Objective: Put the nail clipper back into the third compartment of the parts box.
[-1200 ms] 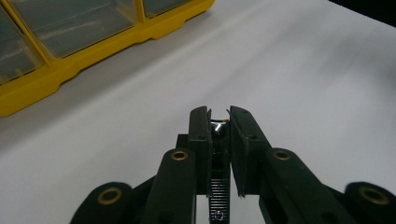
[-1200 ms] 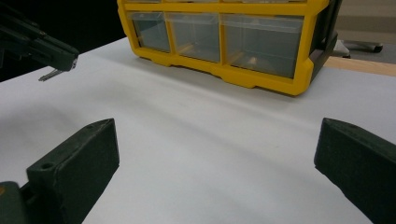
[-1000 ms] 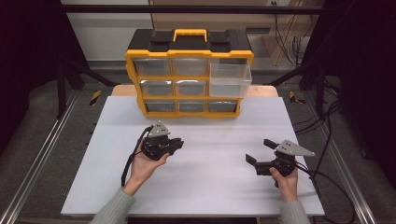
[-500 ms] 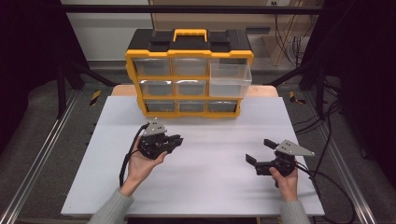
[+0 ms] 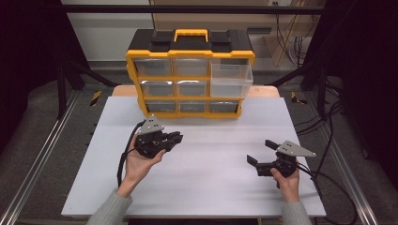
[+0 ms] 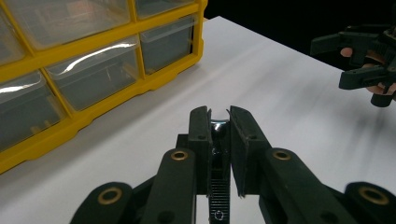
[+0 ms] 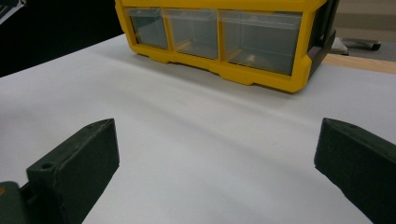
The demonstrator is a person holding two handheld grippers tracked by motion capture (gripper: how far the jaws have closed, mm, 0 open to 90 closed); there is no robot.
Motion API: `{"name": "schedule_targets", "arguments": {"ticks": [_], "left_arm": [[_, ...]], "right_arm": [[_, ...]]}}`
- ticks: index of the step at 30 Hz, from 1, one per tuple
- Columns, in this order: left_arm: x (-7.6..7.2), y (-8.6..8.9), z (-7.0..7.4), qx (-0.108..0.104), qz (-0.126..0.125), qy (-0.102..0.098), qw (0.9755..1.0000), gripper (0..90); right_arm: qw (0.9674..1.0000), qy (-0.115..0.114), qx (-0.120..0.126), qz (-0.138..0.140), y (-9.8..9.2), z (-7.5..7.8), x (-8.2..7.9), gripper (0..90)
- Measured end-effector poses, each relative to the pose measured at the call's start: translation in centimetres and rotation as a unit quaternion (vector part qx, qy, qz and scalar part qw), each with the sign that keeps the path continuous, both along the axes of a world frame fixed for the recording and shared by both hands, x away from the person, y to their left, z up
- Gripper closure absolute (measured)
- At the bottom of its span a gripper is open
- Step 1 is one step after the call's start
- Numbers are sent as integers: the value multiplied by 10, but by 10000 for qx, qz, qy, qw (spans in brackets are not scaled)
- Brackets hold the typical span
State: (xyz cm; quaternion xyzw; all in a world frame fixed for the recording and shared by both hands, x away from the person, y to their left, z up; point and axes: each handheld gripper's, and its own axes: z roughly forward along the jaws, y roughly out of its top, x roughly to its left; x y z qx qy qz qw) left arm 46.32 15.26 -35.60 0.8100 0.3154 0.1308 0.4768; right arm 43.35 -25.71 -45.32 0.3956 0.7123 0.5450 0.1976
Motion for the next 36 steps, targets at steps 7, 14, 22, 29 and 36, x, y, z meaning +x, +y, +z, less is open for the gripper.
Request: {"name": "schedule_targets", "arguments": {"ticks": [7,14,22,29,36], "left_arm": [[3,1,9,-123,15,-57,9999,790],[9,-4,20,-192,-11,-127,9997,790],[16,-9,32,-317,-26,-167,9994,790],[21,-18,44,-367,-38,-227,9991,790],[25,-29,56,-392,-82,-283,9988,790]], "right_arm": [[10000,9,-3,-1,0,0,0,4],[10000,0,-2,-6,0,0,0,4],[10000,5,-4,1,-1,0,0,4],[10000,3,-4,5,-1,0,0,4],[10000,5,2,4,-1,0,0,4]]}}
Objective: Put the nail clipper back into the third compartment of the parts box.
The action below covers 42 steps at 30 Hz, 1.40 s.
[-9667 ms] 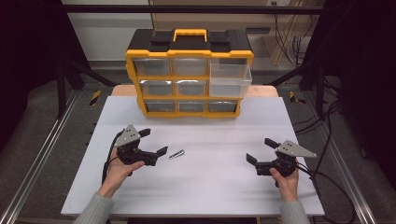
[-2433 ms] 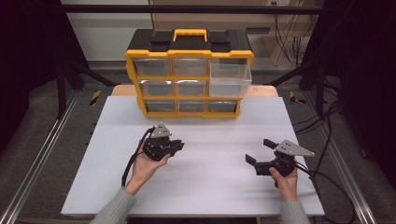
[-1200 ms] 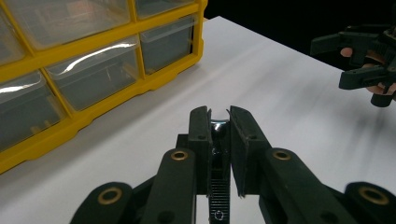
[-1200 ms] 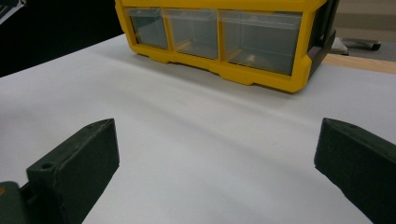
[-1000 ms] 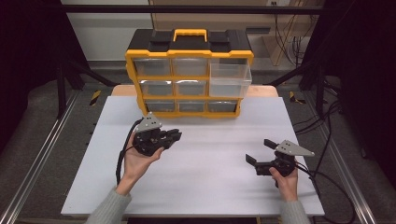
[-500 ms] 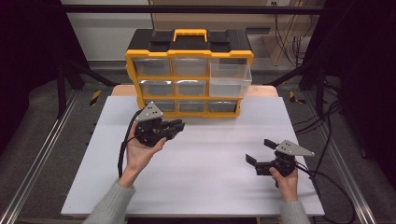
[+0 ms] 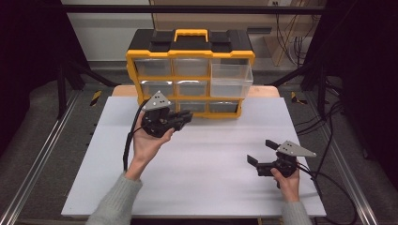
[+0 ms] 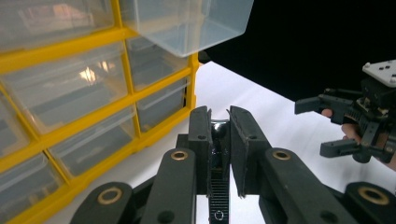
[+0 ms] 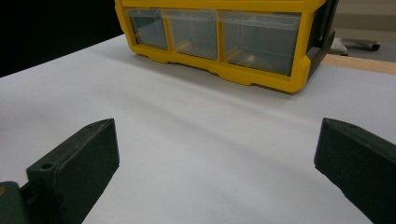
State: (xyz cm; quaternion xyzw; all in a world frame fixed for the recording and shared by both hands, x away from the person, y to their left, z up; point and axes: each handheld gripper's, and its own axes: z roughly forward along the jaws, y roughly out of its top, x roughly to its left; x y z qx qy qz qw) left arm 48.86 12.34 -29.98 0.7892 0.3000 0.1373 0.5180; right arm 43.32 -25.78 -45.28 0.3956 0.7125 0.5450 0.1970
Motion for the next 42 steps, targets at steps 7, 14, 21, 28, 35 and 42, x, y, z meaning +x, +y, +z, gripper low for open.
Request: {"name": "schedule_targets", "arguments": {"ticks": [7,14,21,28,35,42], "left_arm": [[4,-8,9,-33,-24,-40,10000,790],[7,-13,15,-52,-20,-54,10000,791],[11,-16,22,-82,-14,-90,9999,791],[13,-18,29,-116,-2,-120,9999,791],[16,-21,35,-146,17,-166,9998,790],[19,-25,43,-154,25,-208,9997,790]], "right_arm": [[10000,7,1,3,0,0,0,4],[10000,10,14,-4,0,0,0,4],[10000,8,17,0,0,0,0,4],[10000,22,20,3,0,0,0,4],[10000,23,20,4,0,0,0,4],[10000,3,15,5,0,0,0,4]]}}
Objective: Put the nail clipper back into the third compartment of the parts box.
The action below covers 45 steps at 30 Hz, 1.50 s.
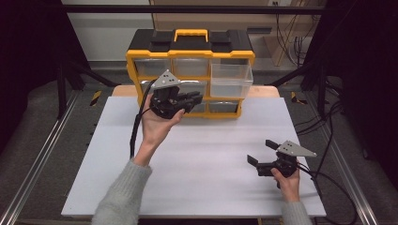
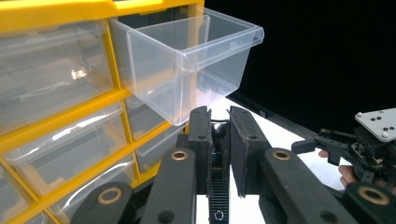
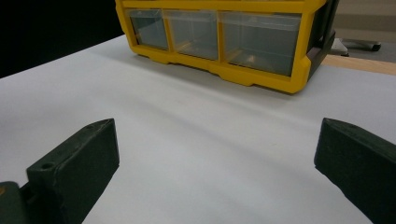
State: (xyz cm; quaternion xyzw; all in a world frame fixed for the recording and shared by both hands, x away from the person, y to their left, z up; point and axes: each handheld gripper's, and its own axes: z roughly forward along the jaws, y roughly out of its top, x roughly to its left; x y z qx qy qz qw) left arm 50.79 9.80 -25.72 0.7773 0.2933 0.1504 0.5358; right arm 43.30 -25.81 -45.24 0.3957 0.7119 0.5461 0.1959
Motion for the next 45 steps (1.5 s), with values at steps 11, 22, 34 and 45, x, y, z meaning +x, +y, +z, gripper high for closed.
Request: {"name": "schedule_targets", "arguments": {"ticks": [11,22,34,45], "left_arm": [[5,-5,14,-66,-3,-59,10000,790],[14,-11,24,-88,38,-89,9999,790],[23,-20,33,-142,60,-106,9998,790],[34,-29,40,-117,132,-110,9998,790]], "right_arm": [[10000,24,5,0,0,0,0,4],[10000,10,18,-6,0,0,0,4],[10000,-12,26,-8,-1,0,0,4],[10000,10,27,-11,-1,0,0,4]]}}
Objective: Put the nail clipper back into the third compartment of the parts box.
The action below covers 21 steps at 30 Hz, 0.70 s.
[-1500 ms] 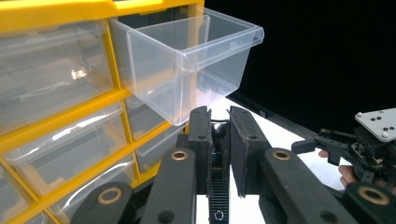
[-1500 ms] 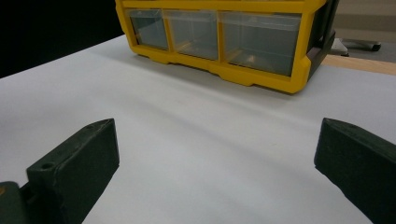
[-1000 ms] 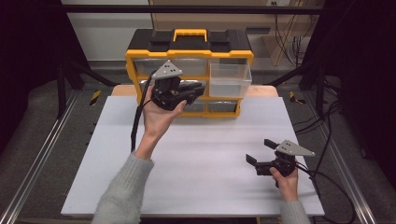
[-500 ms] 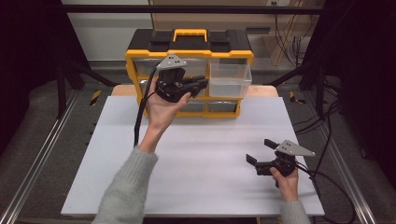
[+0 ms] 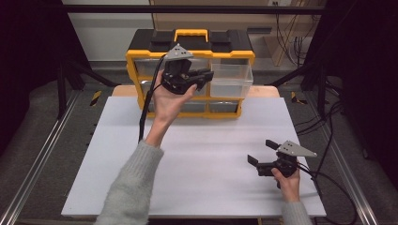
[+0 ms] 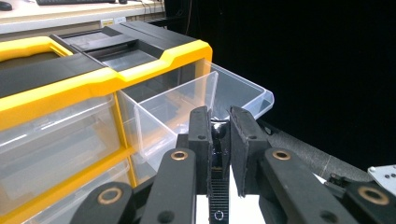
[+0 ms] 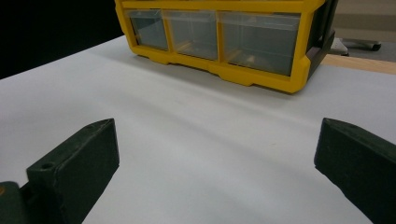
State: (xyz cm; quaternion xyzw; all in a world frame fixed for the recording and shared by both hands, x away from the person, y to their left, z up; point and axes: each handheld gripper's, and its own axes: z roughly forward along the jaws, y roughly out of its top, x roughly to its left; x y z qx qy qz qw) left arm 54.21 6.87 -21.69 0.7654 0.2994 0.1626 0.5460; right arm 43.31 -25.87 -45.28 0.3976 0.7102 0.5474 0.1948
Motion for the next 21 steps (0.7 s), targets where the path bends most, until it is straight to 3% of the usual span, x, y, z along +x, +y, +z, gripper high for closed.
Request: {"name": "schedule_targets", "arguments": {"ticks": [9,21], "left_arm": [[13,-7,4,-36,74,49,10000,790],[27,-20,9,67,124,45,9999,790]], "right_arm": [[10000,-2,11,3,0,0,0,4],[10000,10,12,-10,0,0,0,4]]}}
